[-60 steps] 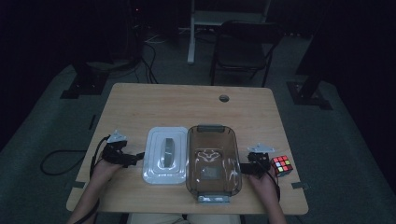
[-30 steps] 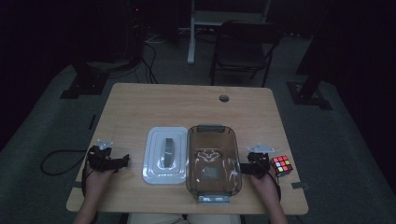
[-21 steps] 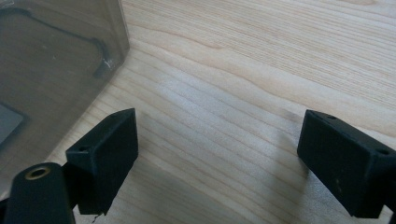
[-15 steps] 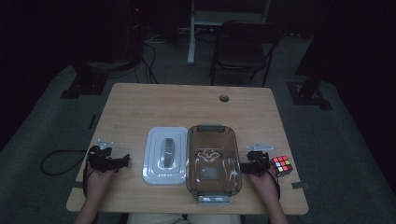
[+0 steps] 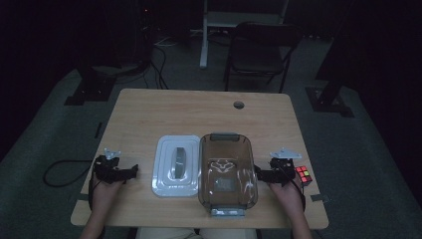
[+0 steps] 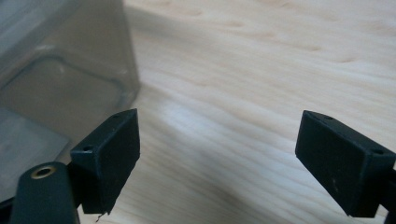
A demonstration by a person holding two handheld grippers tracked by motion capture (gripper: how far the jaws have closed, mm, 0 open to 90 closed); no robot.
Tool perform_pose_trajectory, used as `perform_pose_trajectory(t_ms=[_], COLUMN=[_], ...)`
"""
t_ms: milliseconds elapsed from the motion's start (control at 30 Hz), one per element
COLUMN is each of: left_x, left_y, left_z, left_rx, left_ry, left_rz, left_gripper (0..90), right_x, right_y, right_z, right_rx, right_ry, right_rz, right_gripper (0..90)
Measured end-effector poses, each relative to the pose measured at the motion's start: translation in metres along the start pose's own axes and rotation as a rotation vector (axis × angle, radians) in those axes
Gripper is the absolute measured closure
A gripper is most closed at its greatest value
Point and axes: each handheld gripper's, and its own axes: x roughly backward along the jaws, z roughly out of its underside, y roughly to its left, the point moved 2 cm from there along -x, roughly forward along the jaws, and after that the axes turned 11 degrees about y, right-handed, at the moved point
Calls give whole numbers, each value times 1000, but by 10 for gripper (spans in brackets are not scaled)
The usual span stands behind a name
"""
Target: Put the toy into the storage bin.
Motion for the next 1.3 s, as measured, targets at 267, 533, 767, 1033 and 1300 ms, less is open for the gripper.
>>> perform_pose_trajectory(t_ms=[267, 533, 767, 1033, 1300], left_x=[0, 0, 0, 0, 0], left_y=[0, 0, 0, 0, 0], left_z=[0, 0, 0, 0, 0], left_rx=[-2, -2, -2, -2, -2], left_ry=[0, 0, 0, 0, 0], left_rz=[1, 1, 1, 1, 1], left_gripper=[5, 5, 5, 5, 5], right_x=[19, 30, 40, 48, 38], right_y=[-23, -44, -57, -65, -68], right_z=[8, 26, 47, 65, 78], right_rx=[-66, -128, -188, -235, -274], right_ry=[-29, -34, -30, -41, -4], right_rz=[51, 99, 121, 134, 143], right_gripper=[137, 136, 130, 130, 130])
